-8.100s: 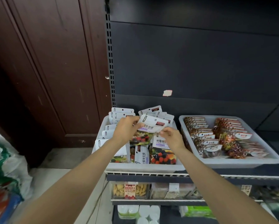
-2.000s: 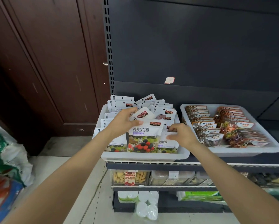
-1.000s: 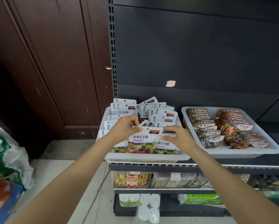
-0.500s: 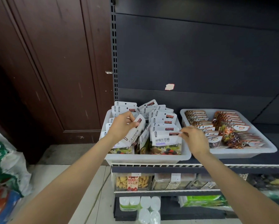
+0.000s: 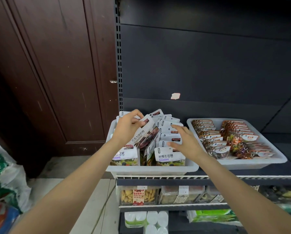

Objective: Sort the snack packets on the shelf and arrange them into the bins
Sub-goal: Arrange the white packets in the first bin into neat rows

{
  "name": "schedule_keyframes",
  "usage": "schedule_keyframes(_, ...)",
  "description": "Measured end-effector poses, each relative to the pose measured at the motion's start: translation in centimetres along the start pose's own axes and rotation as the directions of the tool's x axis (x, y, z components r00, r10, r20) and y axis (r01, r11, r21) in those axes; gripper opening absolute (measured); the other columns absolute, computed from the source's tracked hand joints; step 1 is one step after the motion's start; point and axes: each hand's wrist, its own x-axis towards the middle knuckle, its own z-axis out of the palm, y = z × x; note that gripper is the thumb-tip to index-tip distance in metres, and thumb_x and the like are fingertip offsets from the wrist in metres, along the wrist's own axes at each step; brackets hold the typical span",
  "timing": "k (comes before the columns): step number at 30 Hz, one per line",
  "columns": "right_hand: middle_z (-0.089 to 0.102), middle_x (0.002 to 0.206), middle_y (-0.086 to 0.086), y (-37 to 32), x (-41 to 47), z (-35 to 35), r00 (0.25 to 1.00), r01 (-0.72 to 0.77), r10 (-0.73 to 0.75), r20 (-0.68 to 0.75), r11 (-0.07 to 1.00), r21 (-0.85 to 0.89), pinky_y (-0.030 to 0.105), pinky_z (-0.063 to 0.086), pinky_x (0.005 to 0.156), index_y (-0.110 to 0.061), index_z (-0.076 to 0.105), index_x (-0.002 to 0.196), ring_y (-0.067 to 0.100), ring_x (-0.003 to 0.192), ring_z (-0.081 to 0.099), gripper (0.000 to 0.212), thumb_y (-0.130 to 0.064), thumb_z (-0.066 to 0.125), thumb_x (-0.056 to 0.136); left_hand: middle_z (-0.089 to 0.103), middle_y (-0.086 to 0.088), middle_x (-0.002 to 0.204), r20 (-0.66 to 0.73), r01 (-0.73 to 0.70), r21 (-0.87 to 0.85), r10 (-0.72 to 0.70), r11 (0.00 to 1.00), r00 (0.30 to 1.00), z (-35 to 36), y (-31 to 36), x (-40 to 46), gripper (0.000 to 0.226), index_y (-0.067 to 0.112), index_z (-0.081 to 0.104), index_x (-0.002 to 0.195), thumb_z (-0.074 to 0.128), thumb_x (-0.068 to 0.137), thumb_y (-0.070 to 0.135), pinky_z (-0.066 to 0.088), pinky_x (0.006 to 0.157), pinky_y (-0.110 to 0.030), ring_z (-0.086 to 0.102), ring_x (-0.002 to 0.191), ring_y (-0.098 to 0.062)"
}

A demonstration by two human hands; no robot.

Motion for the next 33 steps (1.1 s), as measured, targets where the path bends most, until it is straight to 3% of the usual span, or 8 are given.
schedule_keyframes(5, 0.047, 0.136, -0.009, -2.7, 1.8, 0.5, 0.993, 0.113, -0.107, -0.038, 0.971, 0.21, 0.029, 0.036, 0.103, -0.03, 0.043, 0.139, 0.004, 0.122, 0.043, 0.052, -0.022, 0.062, 0.091, 0.071, 0.005, 0.079, 0.011, -0.071, 0.047, 0.071, 0.996, 0.997, 0.4, 1.4, 0.9, 0.004, 0.019, 0.06, 0.088, 0.061, 0.091, 0.02, 0.045, 0.063, -0.026, 0.063, 0.073, -0.011)
schedule_keyframes(8, 0.069, 0.096, 0.0, -3.2, 2.9, 0.5, 0.987, 0.101, -0.074, -0.14, 0.975, 0.199, 0.036, 0.05, 0.084, -0.015, 0.07, 0.093, 0.011, 0.086, 0.062, 0.008, -0.018, 0.064, 0.088, 0.068, 0.008, 0.082, 0.06, -0.103, 0.04, 0.1, 0.994, 0.993, 1.3, 1.7, 1.5, 0.003, 0.018, 0.062, 0.087, 0.063, 0.09, 0.018, 0.05, 0.071, -0.029, 0.063, 0.078, -0.008)
schedule_keyframes(10, 0.07, 0.081, 0.003, -2.9, 3.0, 0.2, 0.986, 0.049, -0.026, -0.164, 0.989, 0.142, 0.044, 0.052, 0.075, -0.013, 0.066, 0.076, 0.02, 0.075, 0.063, 0.014, -0.016, 0.063, 0.089, 0.07, 0.007, 0.09, 0.086, -0.137, 0.093, 0.129, 0.986, 0.988, 1.9, 1.5, 1.9, 0.004, 0.02, 0.063, 0.089, 0.063, 0.089, 0.016, 0.053, 0.078, -0.035, 0.065, 0.085, -0.008)
schedule_keyframes(14, 0.068, 0.09, 0.006, -0.7, 3.1, -1.4, 0.97, -0.062, 0.073, -0.232, 0.997, 0.053, 0.034, 0.047, 0.069, -0.006, 0.066, 0.097, 0.023, 0.081, 0.06, 0.014, -0.011, 0.054, 0.094, 0.058, 0.006, 0.109, 0.074, -0.072, 0.199, 0.058, 0.977, 0.996, 2.3, 0.7, 2.5, 0.026, 0.022, 0.06, 0.113, 0.065, 0.088, 0.019, 0.048, 0.088, -0.034, 0.058, 0.102, -0.015)
schedule_keyframes(19, 0.066, 0.114, 0.012, 3.6, 4.0, -2.2, 0.97, -0.165, 0.204, -0.133, 0.952, 0.259, 0.049, 0.05, 0.091, -0.007, 0.064, 0.115, 0.028, 0.103, 0.062, 0.026, -0.003, 0.053, 0.093, 0.052, -0.008, 0.133, 0.224, 0.056, 0.228, -0.108, 0.972, 0.969, 4.1, -0.3, 2.0, 0.061, 0.012, 0.036, 0.14, 0.067, 0.087, 0.016, 0.039, 0.101, -0.035, 0.048, 0.124, -0.025)
schedule_keyframes(24, 0.067, 0.108, 0.006, 6.5, 3.9, -1.2, 0.971, -0.238, 0.227, 0.073, 0.952, 0.194, 0.047, 0.048, 0.094, -0.01, 0.066, 0.109, 0.026, 0.101, 0.063, 0.022, -0.003, 0.053, 0.092, 0.051, -0.009, 0.131, 0.422, -0.001, 0.432, -0.202, 0.902, 0.884, 5.3, -2.1, 1.9, 0.047, 0.01, 0.052, 0.129, 0.066, 0.087, 0.024, 0.036, 0.093, -0.027, 0.047, 0.121, -0.026)
schedule_keyframes(30, 0.067, 0.095, 0.007, 5.7, 5.1, -1.3, 0.961, -0.271, 0.269, 0.068, 0.857, 0.438, 0.025, 0.05, 0.072, -0.027, 0.045, 0.119, 0.017, 0.085, 0.064, 0.034, -0.018, 0.062, 0.091, 0.064, -0.009, 0.114, 0.338, -0.005, 0.569, -0.229, 0.822, 0.913, 5.0, -3.7, 2.5, 0.039, 0.013, 0.052, 0.122, 0.061, 0.085, 0.007, 0.05, 0.087, -0.04, 0.058, 0.103, -0.025)
schedule_keyframes(33, 0.062, 0.089, 0.004, 5.1, 5.7, -0.9, 0.982, -0.188, 0.174, 0.071, 0.906, 0.379, 0.018, 0.043, 0.065, -0.023, 0.054, 0.107, 0.015, 0.082, 0.058, 0.016, -0.017, 0.057, 0.093, 0.063, -0.009, 0.114, 0.304, 0.038, 0.566, -0.251, 0.824, 0.919, 5.7, -3.5, 2.4, 0.04, 0.013, 0.049, 0.121, 0.063, 0.084, 0.006, 0.051, 0.087, -0.041, 0.057, 0.107, -0.026)
